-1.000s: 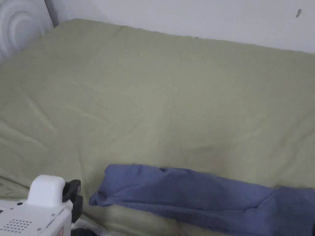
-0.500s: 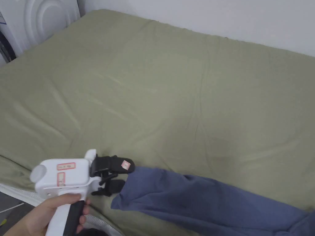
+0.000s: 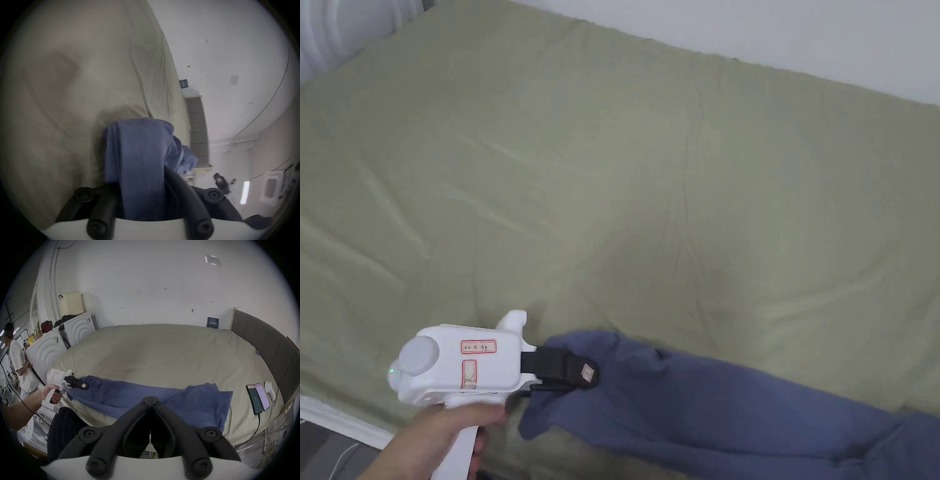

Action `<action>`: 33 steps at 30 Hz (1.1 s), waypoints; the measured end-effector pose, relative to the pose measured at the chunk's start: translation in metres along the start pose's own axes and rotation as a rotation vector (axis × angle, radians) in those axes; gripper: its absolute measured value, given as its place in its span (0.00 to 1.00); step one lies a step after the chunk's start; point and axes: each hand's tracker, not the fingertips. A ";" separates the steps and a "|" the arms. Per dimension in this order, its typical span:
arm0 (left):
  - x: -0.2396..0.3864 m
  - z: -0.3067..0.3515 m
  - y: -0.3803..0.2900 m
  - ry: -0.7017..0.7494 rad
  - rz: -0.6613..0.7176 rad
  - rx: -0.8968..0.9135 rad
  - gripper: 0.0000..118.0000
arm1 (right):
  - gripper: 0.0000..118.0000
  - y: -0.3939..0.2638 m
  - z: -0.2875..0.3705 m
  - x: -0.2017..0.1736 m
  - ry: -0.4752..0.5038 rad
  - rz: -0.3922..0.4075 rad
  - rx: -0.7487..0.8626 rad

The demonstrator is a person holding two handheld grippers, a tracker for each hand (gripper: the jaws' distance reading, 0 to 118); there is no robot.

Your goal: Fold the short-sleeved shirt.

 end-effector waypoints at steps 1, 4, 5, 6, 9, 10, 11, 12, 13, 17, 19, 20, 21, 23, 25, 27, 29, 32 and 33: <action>0.010 0.010 -0.001 0.082 -0.055 0.076 0.05 | 0.00 0.000 0.000 -0.002 0.000 0.006 0.003; 0.028 0.045 0.008 0.078 0.025 0.210 0.05 | 0.00 0.002 0.002 -0.002 0.007 0.009 0.017; 0.036 0.055 0.013 0.172 -0.003 0.240 0.05 | 0.00 0.001 0.004 -0.001 0.008 0.007 0.024; 0.042 0.064 0.021 0.305 -0.075 0.218 0.05 | 0.00 0.001 0.006 0.000 0.013 0.004 0.030; 0.055 0.079 0.038 0.534 -0.159 0.200 0.05 | 0.00 -0.003 0.009 0.002 0.021 0.005 0.043; 0.068 0.076 0.035 0.564 -0.186 0.201 0.05 | 0.00 -0.005 0.010 0.002 0.022 0.006 0.045; 0.085 0.071 0.030 0.573 -0.225 0.191 0.05 | 0.00 -0.007 0.010 0.003 0.027 0.005 0.046; 0.098 0.066 0.024 0.630 -0.281 0.194 0.05 | 0.00 -0.008 0.010 0.003 0.031 0.002 0.047; 0.123 0.057 0.012 0.708 -0.384 0.211 0.05 | 0.00 -0.011 0.011 0.003 0.035 -0.005 0.051; 0.184 0.012 -0.037 0.661 -0.574 0.357 0.06 | 0.00 -0.019 0.015 0.007 0.045 -0.032 0.060; 0.195 -0.032 -0.054 0.645 -0.602 0.299 0.06 | 0.00 -0.023 0.020 0.012 0.052 -0.050 0.066; 0.194 -0.052 -0.062 0.629 -0.604 0.271 0.06 | 0.00 -0.025 0.022 0.014 0.053 -0.056 0.071; 0.191 -0.076 -0.068 0.640 -0.601 0.209 0.06 | 0.00 -0.028 0.026 0.017 0.050 -0.059 0.076; 0.180 -0.111 -0.077 0.689 -0.626 0.129 0.06 | 0.00 -0.030 0.033 0.022 0.038 -0.064 0.087; 0.167 -0.130 -0.085 0.677 -0.609 0.111 0.19 | 0.00 -0.032 0.042 0.029 0.029 -0.074 0.108; 0.160 -0.122 -0.078 0.585 -0.544 0.096 0.96 | 0.00 -0.032 0.049 0.034 0.011 -0.080 0.123; 0.171 -0.095 -0.073 0.376 -0.412 0.151 0.95 | 0.00 -0.033 0.054 0.038 0.001 -0.081 0.132; 0.191 -0.028 -0.052 0.154 -0.371 0.332 0.99 | 0.00 -0.034 0.055 0.041 -0.006 -0.088 0.136; 0.189 -0.008 -0.042 0.063 -0.322 0.378 1.00 | 0.00 -0.034 0.053 0.042 -0.006 -0.094 0.135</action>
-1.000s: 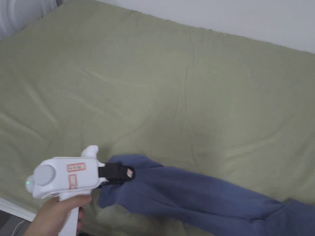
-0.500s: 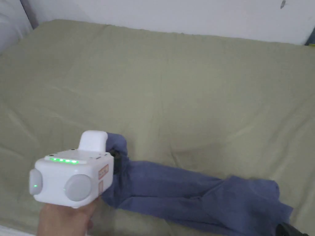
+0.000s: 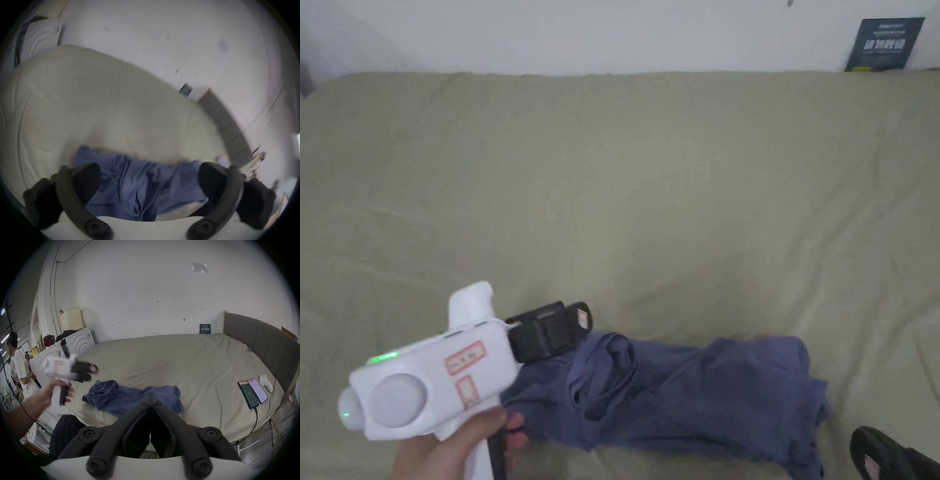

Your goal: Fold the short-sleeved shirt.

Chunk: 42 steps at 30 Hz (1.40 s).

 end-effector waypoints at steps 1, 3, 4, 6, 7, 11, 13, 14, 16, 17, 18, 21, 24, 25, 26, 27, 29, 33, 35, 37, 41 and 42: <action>-0.010 0.006 0.015 -0.038 0.002 0.058 1.00 | 0.00 -0.002 -0.002 0.001 0.004 -0.010 -0.003; -0.030 0.012 0.026 -0.036 0.107 0.006 1.00 | 0.00 -0.005 -0.008 0.000 0.016 -0.028 -0.020; -0.038 0.009 0.027 -0.012 0.120 -0.038 1.00 | 0.00 -0.007 -0.011 -0.002 0.017 -0.030 -0.032; -0.050 -0.002 0.017 -0.023 0.118 -0.104 0.74 | 0.00 -0.009 -0.013 -0.005 0.019 -0.036 -0.042; -0.051 -0.014 0.004 -0.013 0.120 -0.142 0.33 | 0.00 -0.010 -0.013 -0.006 0.028 -0.049 -0.042; -0.068 -0.072 -0.038 0.113 -0.016 -0.311 0.04 | 0.00 -0.011 -0.011 -0.009 0.032 -0.063 -0.044; -0.061 -0.094 -0.060 0.075 -0.012 -0.334 0.04 | 0.00 -0.010 -0.009 -0.009 0.025 -0.056 -0.045; -0.053 -0.102 -0.072 -0.019 0.099 -0.407 0.04 | 0.00 -0.010 -0.008 -0.008 0.021 -0.053 -0.045; -0.020 -0.111 -0.103 -0.057 0.094 -0.406 0.04 | 0.00 -0.010 -0.007 -0.005 0.008 -0.052 -0.048; -0.015 -0.116 -0.109 -0.057 0.082 -0.410 0.04 | 0.00 -0.010 -0.006 -0.003 0.004 -0.053 -0.049; -0.013 -0.120 -0.112 -0.037 0.025 -0.407 0.04 | 0.00 -0.009 -0.007 0.000 -0.001 -0.056 -0.050; -0.010 -0.109 -0.101 -0.004 -0.003 -0.379 0.04 | 0.00 -0.008 -0.008 0.004 -0.008 -0.064 -0.052; 0.007 -0.064 -0.078 0.161 -0.264 -0.285 0.04 | 0.00 -0.005 -0.010 0.005 -0.007 -0.055 -0.047; 0.012 -0.049 -0.075 0.200 -0.341 -0.249 0.04 | 0.00 -0.004 -0.011 0.006 -0.006 -0.053 -0.044; 0.012 -0.040 -0.072 0.232 -0.383 -0.233 0.05 | 0.00 -0.003 -0.014 0.006 -0.002 -0.053 -0.042; 0.009 -0.032 -0.068 0.256 -0.393 -0.250 0.05 | 0.00 -0.003 -0.017 0.006 0.004 -0.054 -0.043; -0.002 -0.026 -0.065 0.256 -0.342 -0.257 0.06 | 0.00 -0.003 -0.022 0.004 0.012 -0.056 -0.048; -0.034 -0.012 -0.054 0.089 -0.109 -0.217 0.84 | 0.00 -0.005 -0.025 0.001 0.047 -0.081 -0.056; -0.054 0.002 -0.041 -0.076 0.054 -0.073 1.00 | 0.00 -0.006 -0.025 -0.002 0.046 -0.080 -0.059; -0.082 0.006 -0.036 -0.090 0.179 -0.152 1.00 | 0.00 -0.007 -0.024 -0.003 0.048 -0.080 -0.068; -0.135 0.007 -0.012 0.021 0.213 -0.166 1.00 | 0.00 -0.010 -0.027 -0.003 0.039 -0.084 -0.090; -0.150 0.002 -0.011 -0.023 0.261 -0.204 1.00 | 0.00 -0.010 -0.027 -0.003 0.035 -0.084 -0.093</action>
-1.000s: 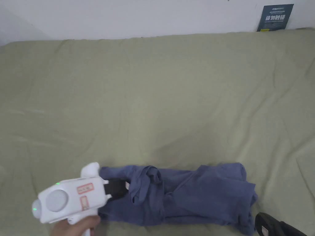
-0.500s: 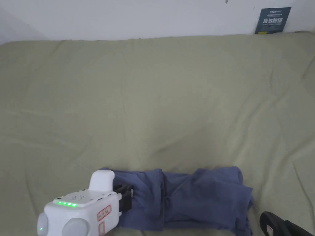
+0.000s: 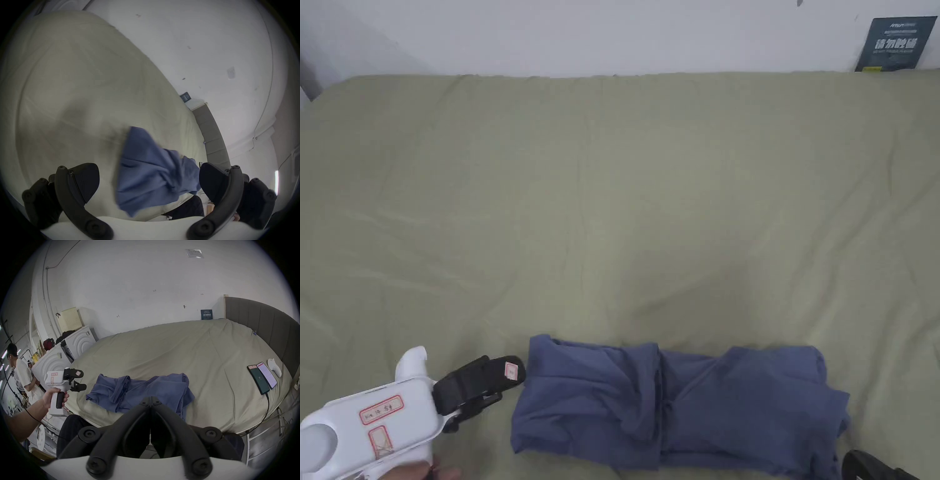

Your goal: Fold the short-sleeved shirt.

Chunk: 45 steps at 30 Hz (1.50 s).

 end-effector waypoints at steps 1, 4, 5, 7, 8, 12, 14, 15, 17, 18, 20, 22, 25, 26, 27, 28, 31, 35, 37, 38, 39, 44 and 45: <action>-0.015 -0.009 0.003 -0.061 0.076 -0.080 1.00 | 0.00 0.000 0.000 0.000 0.000 -0.001 -0.001; -0.038 -0.036 -0.007 -0.266 0.204 -0.138 1.00 | 0.00 0.002 -0.001 -0.001 -0.005 0.000 -0.004; -0.038 -0.035 -0.016 -0.363 0.186 -0.095 1.00 | 0.00 0.002 -0.001 -0.002 -0.008 0.002 -0.005; -0.032 -0.059 -0.026 -0.468 0.269 -0.181 1.00 | 0.00 0.004 -0.003 -0.003 -0.013 -0.002 -0.009; -0.028 -0.069 -0.033 -0.480 0.282 -0.217 1.00 | 0.00 0.004 -0.003 -0.003 -0.013 -0.006 -0.010; -0.009 -0.092 -0.017 -0.382 0.124 -0.213 0.99 | 0.00 0.005 -0.005 -0.005 -0.019 -0.006 -0.021; -0.006 -0.082 -0.022 -0.357 0.164 -0.198 0.64 | 0.00 0.004 -0.004 -0.006 -0.018 -0.004 -0.021; -0.004 -0.078 -0.021 -0.302 0.130 -0.186 0.64 | 0.00 0.004 -0.004 -0.006 -0.019 -0.004 -0.022; -0.004 -0.077 -0.023 -0.119 0.063 -0.183 0.38 | 0.00 0.003 -0.006 -0.006 -0.015 -0.005 -0.028; -0.008 -0.080 -0.027 -0.077 0.071 -0.192 0.17 | 0.00 0.003 -0.008 -0.006 -0.015 -0.002 -0.034; -0.018 -0.075 -0.029 -0.113 0.104 -0.211 0.17 | 0.00 0.003 -0.010 -0.007 -0.015 0.001 -0.040; -0.010 -0.070 -0.029 -0.127 0.135 -0.141 0.17 | 0.00 0.003 -0.009 -0.008 -0.009 -0.002 -0.038; -0.005 -0.049 -0.025 -0.073 0.101 -0.061 0.16 | 0.00 0.005 -0.008 -0.010 -0.002 0.000 -0.025; -0.006 -0.038 -0.021 -0.073 0.115 -0.032 0.15 | 0.00 0.005 -0.007 -0.011 -0.003 0.005 -0.023; -0.007 -0.025 -0.017 -0.077 0.126 0.010 0.14 | 0.00 0.005 -0.006 -0.011 -0.005 0.010 -0.019; -0.009 -0.015 -0.010 -0.076 0.130 0.033 0.14 | 0.00 0.005 -0.005 -0.011 -0.006 0.011 -0.017; 0.003 0.028 0.008 0.033 0.037 0.069 0.14 | 0.00 0.004 -0.003 -0.011 -0.002 0.009 -0.013; 0.039 0.063 0.020 0.283 -0.186 0.080 0.14 | 0.00 0.000 0.000 -0.010 0.002 0.010 -0.009; 0.069 0.059 0.013 0.295 -0.241 0.074 0.14 | 0.00 -0.003 -0.001 -0.010 0.008 0.009 -0.016; 0.085 0.053 0.006 0.277 -0.274 0.057 0.14 | 0.00 -0.004 -0.002 -0.010 0.010 0.010 -0.018; 0.109 0.045 -0.005 0.266 -0.334 0.050 0.14 | 0.00 -0.006 -0.002 -0.010 0.013 0.012 -0.020; 0.204 -0.036 -0.071 0.182 -0.521 -0.038 0.14 | 0.00 -0.008 0.006 -0.007 0.015 -0.004 0.004; 0.202 -0.059 -0.079 0.185 -0.559 -0.075 0.14 | 0.00 -0.009 0.009 -0.006 0.009 -0.004 0.013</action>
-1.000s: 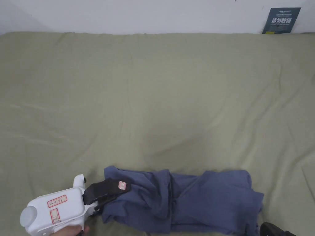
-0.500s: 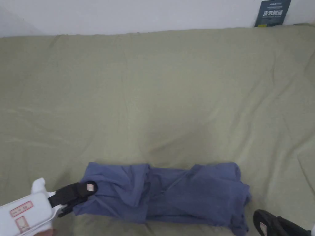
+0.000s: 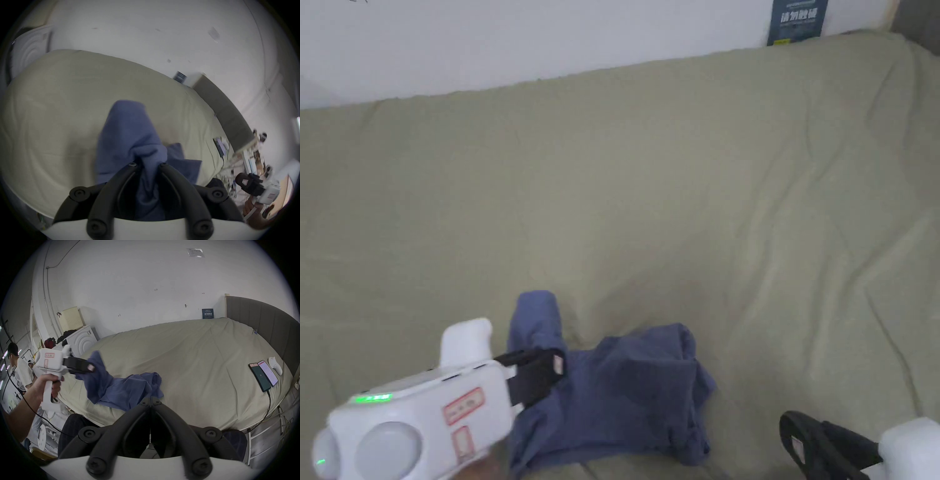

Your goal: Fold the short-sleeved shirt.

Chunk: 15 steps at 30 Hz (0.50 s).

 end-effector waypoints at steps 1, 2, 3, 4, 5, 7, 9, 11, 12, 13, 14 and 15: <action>0.014 -0.019 -0.006 0.008 -0.032 -0.030 0.14 | 0.00 -0.001 0.003 0.002 -0.009 0.002 0.008; 0.028 -0.041 -0.014 0.025 -0.049 -0.060 0.14 | 0.00 -0.003 0.007 0.004 -0.023 0.005 0.017; 0.036 -0.061 -0.023 0.041 -0.047 -0.097 0.14 | 0.00 -0.004 0.011 0.008 -0.035 0.003 0.022; 0.041 -0.076 -0.029 0.051 -0.072 -0.123 0.14 | 0.00 -0.005 0.014 0.011 -0.046 0.000 0.025; 0.042 -0.090 -0.036 0.067 -0.107 -0.138 0.14 | 0.00 -0.006 0.017 0.014 -0.053 -0.009 0.030; 0.039 -0.108 -0.043 0.100 -0.148 -0.156 0.15 | 0.00 -0.008 0.023 0.022 -0.065 -0.027 0.035; 0.034 -0.102 -0.039 0.021 -0.089 -0.197 0.48 | 0.00 -0.010 0.025 0.028 -0.077 -0.032 0.034; 0.032 -0.074 -0.031 -0.070 -0.023 -0.146 0.87 | 0.00 -0.012 0.025 0.032 -0.084 -0.035 0.033; 0.032 -0.053 -0.024 -0.119 -0.034 -0.103 0.90 | 0.00 -0.012 0.025 0.035 -0.086 -0.041 0.035; 0.028 -0.037 -0.018 -0.179 -0.052 -0.072 0.90 | 0.00 -0.013 0.025 0.036 -0.086 -0.049 0.037; 0.021 -0.024 -0.015 -0.213 -0.056 -0.053 0.91 | 0.00 -0.014 0.025 0.037 -0.085 -0.056 0.037; 0.010 -0.013 -0.011 -0.220 -0.041 -0.023 0.91 | 0.00 -0.016 0.024 0.039 -0.084 -0.062 0.036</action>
